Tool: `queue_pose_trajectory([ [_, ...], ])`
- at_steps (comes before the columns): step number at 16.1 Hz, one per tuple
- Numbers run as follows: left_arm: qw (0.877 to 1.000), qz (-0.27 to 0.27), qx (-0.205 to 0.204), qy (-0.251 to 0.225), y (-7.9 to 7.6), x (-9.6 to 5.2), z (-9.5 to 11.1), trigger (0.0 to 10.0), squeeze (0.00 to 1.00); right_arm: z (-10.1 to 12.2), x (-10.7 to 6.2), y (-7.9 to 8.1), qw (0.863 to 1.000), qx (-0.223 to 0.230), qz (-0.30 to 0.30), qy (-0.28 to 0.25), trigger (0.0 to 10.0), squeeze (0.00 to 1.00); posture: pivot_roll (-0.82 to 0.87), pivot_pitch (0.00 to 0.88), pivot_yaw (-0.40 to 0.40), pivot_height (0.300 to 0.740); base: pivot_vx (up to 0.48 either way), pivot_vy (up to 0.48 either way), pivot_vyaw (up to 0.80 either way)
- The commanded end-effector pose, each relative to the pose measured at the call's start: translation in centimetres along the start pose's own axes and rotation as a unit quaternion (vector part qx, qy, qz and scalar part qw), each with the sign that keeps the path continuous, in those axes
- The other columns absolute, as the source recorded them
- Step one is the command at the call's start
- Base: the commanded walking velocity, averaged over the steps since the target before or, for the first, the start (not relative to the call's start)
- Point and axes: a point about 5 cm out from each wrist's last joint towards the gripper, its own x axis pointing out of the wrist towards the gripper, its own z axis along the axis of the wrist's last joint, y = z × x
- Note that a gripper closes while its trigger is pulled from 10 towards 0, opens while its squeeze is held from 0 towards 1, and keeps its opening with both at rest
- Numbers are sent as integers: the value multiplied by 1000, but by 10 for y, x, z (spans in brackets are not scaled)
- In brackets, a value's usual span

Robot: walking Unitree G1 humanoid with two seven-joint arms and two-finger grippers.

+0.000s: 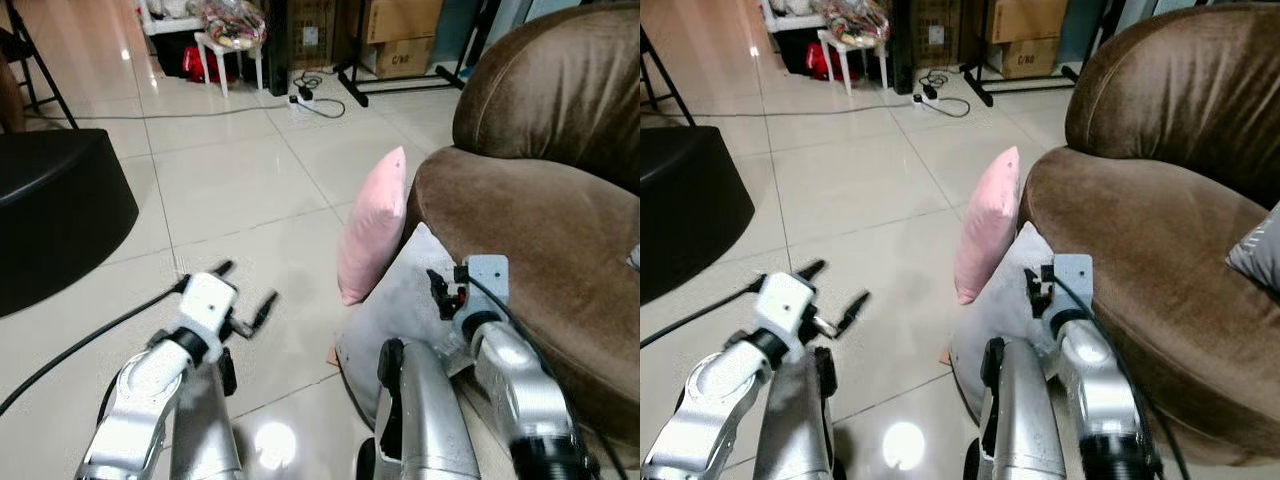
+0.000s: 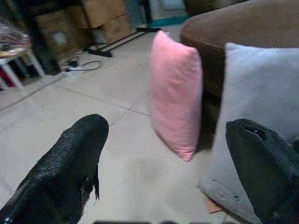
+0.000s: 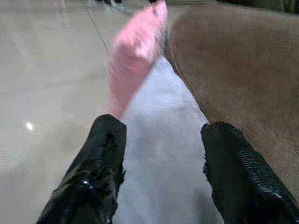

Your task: Move the pillow to the sofa from floor

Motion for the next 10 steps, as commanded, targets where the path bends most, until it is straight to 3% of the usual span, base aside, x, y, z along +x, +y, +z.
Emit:
queue_pose_trajectory([
  [1,999,-31,-12,2,-2,3,2,10000,247,0,7,-5,1000,-13,-11,4,10000,1000,-37,0,-14,411,0,0,0],
  [4,993,-118,-27,-1,-16,4,9,10000,247,-8,26,-14,998,-30,-38,43,10000,1000,-31,47,16,411,0,0,0],
  [7,986,-160,-37,3,-24,0,12,10000,235,-14,36,-14,995,-49,-42,73,10000,1000,-27,83,29,411,0,0,0],
  [8,985,-166,-39,5,-25,-1,12,10000,239,-15,37,-14,994,-53,-44,80,10000,843,-26,84,29,411,0,0,0],
  [9,984,-174,-41,10,-27,-3,11,10000,239,-19,39,-16,991,-67,-61,95,10000,0,-22,90,26,411,0,0,0],
  [10,983,-181,-41,16,-28,-6,10,10000,239,-25,39,-20,985,-94,-86,113,10000,0,-17,94,22,411,0,0,0],
])
